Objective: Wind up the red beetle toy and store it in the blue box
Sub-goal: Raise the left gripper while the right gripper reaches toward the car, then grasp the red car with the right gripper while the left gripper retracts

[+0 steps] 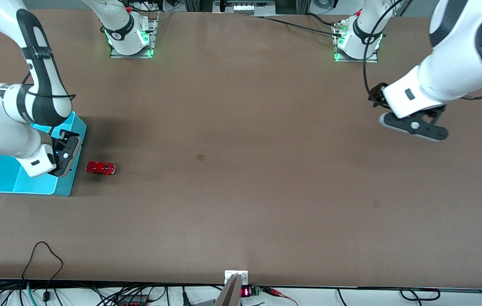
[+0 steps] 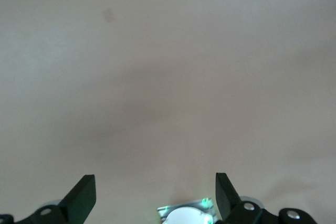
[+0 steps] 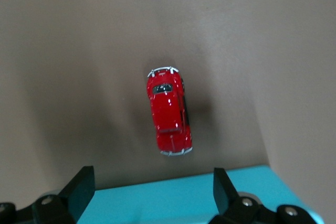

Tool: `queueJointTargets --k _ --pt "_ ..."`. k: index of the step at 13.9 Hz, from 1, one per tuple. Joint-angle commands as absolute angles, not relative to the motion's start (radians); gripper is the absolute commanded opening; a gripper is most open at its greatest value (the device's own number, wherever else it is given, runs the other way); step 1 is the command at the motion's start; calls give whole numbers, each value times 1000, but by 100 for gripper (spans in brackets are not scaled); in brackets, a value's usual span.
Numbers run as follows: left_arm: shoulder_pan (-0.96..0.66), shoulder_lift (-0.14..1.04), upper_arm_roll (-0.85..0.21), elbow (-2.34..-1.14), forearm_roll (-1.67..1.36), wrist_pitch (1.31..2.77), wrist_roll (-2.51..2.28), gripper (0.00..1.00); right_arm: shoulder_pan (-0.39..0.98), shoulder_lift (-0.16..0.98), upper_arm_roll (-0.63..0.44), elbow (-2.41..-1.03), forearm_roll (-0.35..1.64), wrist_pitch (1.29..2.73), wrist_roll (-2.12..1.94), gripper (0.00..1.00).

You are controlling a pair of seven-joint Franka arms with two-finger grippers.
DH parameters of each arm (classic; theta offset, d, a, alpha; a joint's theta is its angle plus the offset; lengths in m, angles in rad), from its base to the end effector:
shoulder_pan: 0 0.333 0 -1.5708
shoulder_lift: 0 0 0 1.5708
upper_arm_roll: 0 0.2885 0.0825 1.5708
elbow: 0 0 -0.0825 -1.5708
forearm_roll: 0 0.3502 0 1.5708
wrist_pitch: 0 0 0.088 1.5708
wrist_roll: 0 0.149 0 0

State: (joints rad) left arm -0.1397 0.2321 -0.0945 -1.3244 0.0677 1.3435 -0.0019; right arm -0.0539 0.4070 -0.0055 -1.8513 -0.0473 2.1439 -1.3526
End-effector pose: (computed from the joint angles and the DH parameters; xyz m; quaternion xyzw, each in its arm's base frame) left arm 0.5388 -0.1115 0.5187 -0.9879 0.1110 0.1024 0.0350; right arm 0.5822 -0.0382 0.2488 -0.7881 -0.6126 0.0566 0.0217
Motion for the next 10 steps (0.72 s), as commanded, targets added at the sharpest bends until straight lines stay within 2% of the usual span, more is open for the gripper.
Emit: queueJointTargets --k 1,2,3,7,10 --pt "-118 82 -41 -1554 28 1529 -81 100 -63 442 21 -1861 -55 2201 -1414 100" --pt "-95 39 -38 -1633 26 1619 -78 100 -63 448 28 -1862 -54 2209 -1413 100" --pt "-89 26 -38 -1661 28 1658 -71 100 -61 457 29 -1862 -49 2212 -1396 100" --pt "-71 28 -37 -1652 29 1638 -66 100 -60 485 31 -1867 -41 2227 -1362 100" --pt "-60 26 -37 -1634 8 1631 -63 100 -60 505 31 -1929 -41 2325 -1362 100"
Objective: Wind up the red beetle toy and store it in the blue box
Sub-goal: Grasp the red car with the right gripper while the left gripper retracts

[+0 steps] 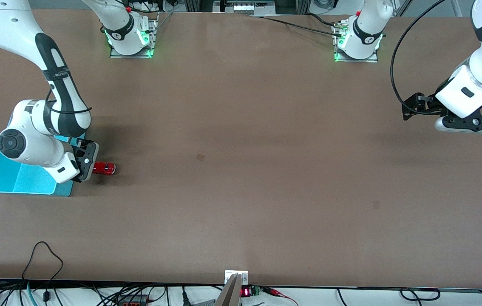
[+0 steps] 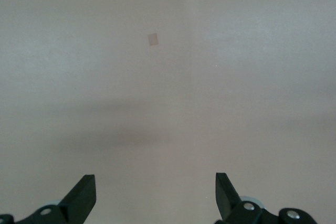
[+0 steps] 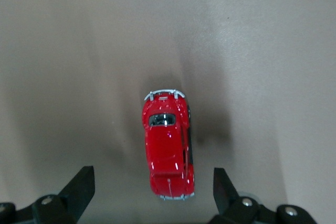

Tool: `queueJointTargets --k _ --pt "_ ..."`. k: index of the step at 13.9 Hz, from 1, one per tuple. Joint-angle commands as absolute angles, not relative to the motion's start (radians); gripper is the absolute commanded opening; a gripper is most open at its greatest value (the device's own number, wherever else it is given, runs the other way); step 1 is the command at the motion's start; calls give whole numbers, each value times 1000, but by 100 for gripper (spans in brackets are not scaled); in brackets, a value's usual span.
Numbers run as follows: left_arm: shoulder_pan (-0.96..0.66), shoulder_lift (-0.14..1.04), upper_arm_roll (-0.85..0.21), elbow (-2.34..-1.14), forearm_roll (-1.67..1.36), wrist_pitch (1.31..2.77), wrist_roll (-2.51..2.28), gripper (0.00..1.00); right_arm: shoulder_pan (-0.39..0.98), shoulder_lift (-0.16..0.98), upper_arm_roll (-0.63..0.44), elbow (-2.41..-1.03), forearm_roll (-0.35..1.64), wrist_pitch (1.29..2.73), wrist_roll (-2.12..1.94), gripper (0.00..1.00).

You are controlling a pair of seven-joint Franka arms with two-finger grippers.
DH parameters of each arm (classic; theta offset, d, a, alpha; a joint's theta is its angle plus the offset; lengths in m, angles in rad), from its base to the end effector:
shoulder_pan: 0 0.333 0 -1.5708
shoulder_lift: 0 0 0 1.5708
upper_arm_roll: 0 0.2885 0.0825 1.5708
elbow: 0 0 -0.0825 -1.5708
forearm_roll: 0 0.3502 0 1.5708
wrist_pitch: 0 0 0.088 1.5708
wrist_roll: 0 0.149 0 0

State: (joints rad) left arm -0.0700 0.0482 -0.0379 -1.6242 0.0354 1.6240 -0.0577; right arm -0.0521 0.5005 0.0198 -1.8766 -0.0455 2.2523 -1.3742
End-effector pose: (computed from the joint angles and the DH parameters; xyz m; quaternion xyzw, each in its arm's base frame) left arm 0.5312 -0.0521 0.5108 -0.9992 0.0265 0.0227 0.0187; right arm 0.5812 -0.0216 0.1922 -0.7726 -0.6318 0.0552 0.0312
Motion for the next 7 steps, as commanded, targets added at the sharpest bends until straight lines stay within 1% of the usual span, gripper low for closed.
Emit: queueJointTargets --k 1,4,7 --pt "-60 26 -38 -1634 8 1631 -61 100 -60 506 31 -1954 -41 2370 -1362 100" --pt "-60 25 -49 -1629 9 1637 -63 100 -52 525 31 -1962 -41 2436 -1359 100" --pt "-60 25 -49 -1629 8 1634 -63 100 -49 549 31 -1962 -41 2468 -1358 100"
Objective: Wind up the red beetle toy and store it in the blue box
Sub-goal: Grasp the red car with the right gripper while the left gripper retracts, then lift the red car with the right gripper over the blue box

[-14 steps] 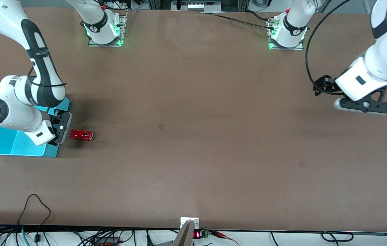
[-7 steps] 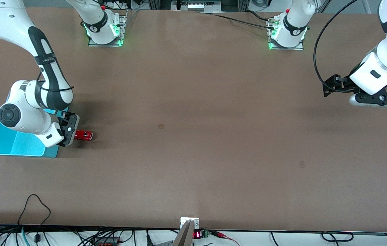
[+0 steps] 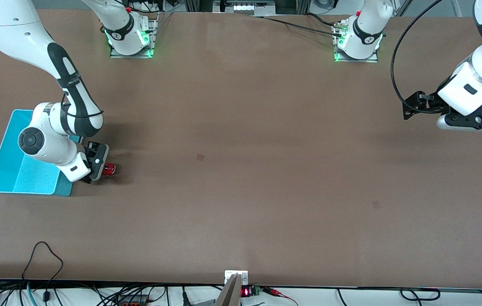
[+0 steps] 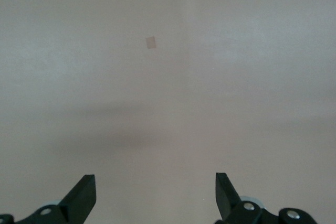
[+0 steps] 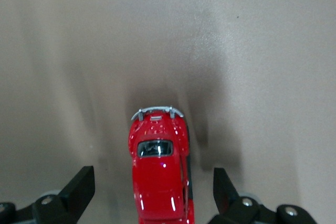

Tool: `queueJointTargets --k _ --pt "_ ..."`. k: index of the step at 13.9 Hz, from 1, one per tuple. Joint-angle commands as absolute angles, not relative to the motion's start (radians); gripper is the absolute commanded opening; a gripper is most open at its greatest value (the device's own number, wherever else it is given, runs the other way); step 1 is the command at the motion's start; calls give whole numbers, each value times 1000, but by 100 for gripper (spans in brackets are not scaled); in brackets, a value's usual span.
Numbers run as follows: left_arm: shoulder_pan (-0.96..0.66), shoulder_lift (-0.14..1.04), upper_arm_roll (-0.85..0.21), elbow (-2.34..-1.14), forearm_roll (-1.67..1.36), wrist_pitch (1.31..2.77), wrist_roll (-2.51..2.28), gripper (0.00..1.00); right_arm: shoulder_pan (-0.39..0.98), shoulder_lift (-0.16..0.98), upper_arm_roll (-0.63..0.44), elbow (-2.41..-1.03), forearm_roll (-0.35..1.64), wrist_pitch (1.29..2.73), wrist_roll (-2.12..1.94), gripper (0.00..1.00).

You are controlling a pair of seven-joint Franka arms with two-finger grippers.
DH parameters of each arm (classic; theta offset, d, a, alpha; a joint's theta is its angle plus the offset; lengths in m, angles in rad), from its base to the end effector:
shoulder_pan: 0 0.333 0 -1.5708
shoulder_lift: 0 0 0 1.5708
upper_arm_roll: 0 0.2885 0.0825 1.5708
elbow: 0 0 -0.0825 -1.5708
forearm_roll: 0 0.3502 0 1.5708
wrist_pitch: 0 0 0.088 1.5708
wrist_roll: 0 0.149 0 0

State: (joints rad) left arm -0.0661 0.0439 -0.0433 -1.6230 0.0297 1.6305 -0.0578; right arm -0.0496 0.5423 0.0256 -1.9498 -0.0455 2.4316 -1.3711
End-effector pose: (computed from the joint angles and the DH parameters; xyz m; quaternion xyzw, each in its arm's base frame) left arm 0.5314 -0.0537 0.5141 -0.9994 0.0269 0.0170 0.0153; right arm 0.5757 -0.0150 0.1546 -0.7711 -0.6359 0.0279 0.0135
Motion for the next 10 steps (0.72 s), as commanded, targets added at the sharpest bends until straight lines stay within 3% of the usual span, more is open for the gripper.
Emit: queueJointTargets --k 1,2,3,4,7,10 --pt "-60 26 -46 -1629 8 1634 -63 100 -51 552 31 -1968 -40 2474 -1358 100" --pt "-58 26 -45 -1631 8 1635 -61 100 -51 557 31 -1968 -41 2479 -1359 99" --pt "-58 26 -44 -1631 8 1632 -61 100 -51 560 31 -1968 -41 2480 -1359 91" --pt "-60 26 -48 -1629 8 1632 -61 100 -51 561 31 -1968 -41 2482 -1359 80" --pt "-58 26 -45 -1631 8 1634 -61 100 -49 561 32 -1968 -41 2487 -1359 33" --pt "-57 26 -41 -1629 6 1634 -48 100 -40 561 32 -1967 -41 2487 -1359 4"
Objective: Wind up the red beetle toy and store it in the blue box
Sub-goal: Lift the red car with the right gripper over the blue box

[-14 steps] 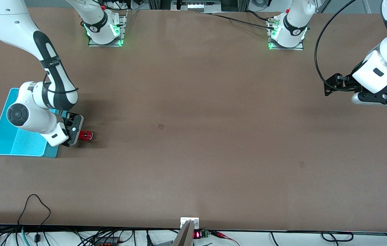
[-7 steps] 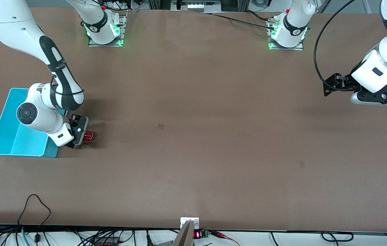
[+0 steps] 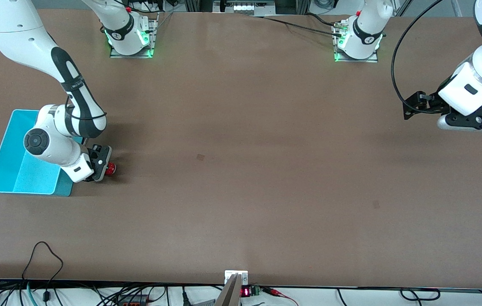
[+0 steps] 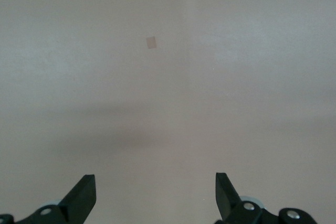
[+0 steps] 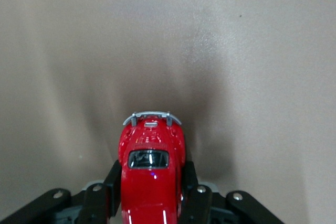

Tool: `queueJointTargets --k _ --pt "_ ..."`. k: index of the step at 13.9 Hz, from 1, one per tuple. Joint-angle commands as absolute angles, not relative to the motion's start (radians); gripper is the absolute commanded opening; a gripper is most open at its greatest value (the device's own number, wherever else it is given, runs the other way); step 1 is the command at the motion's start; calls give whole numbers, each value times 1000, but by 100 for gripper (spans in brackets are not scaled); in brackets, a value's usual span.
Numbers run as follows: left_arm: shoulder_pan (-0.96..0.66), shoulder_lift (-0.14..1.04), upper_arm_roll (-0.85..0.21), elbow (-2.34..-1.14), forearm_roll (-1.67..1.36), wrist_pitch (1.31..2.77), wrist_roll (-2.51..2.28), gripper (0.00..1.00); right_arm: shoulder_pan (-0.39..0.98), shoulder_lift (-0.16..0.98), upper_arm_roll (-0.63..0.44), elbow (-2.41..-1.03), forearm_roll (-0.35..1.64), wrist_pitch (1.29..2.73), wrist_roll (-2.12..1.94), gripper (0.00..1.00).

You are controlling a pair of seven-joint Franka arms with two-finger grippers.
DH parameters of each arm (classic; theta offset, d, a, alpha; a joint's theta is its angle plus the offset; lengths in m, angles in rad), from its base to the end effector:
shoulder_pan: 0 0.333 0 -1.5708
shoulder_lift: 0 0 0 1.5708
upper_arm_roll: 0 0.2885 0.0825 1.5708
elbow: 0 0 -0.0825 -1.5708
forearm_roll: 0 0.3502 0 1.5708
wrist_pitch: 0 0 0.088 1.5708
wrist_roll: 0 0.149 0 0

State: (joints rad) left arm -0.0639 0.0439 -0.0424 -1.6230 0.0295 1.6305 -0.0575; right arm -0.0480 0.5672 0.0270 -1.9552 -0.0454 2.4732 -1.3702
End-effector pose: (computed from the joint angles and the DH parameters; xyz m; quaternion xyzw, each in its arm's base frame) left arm 0.5316 -0.0521 0.5141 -0.9994 0.0255 0.0170 0.0152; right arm 0.5755 -0.0128 0.1417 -0.7705 -0.6370 0.0228 0.0108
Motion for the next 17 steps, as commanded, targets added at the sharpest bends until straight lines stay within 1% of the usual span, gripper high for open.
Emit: queueJointTargets --k 1,4,5,8,10,12,14,17 --pt "-57 26 -43 -1629 6 1634 -46 100 -38 555 35 -1967 -40 2487 -1356 0" --pt "-57 26 -41 -1629 6 1634 -46 100 -19 511 48 -1963 -40 2473 -1183 0" --pt "-57 26 -41 -1629 6 1634 -46 100 1 480 55 -1963 -40 2459 -1098 0" --pt "-57 26 -41 -1631 6 1634 -46 100 23 378 55 -1957 -52 2326 -736 0" --pt "-57 26 -43 -1631 6 1634 -46 100 37 321 57 -1950 -58 2264 -597 0" --pt "-57 26 -46 -1629 6 1634 -48 100 25 270 51 -1950 -55 2234 -488 0" --pt "-57 26 -46 -1629 6 1634 -46 100 -1 224 20 -1948 -49 2218 -468 0" --pt "-57 26 -49 -1629 8 1631 -46 100 -40 201 -75 -1945 -49 2194 -443 0"
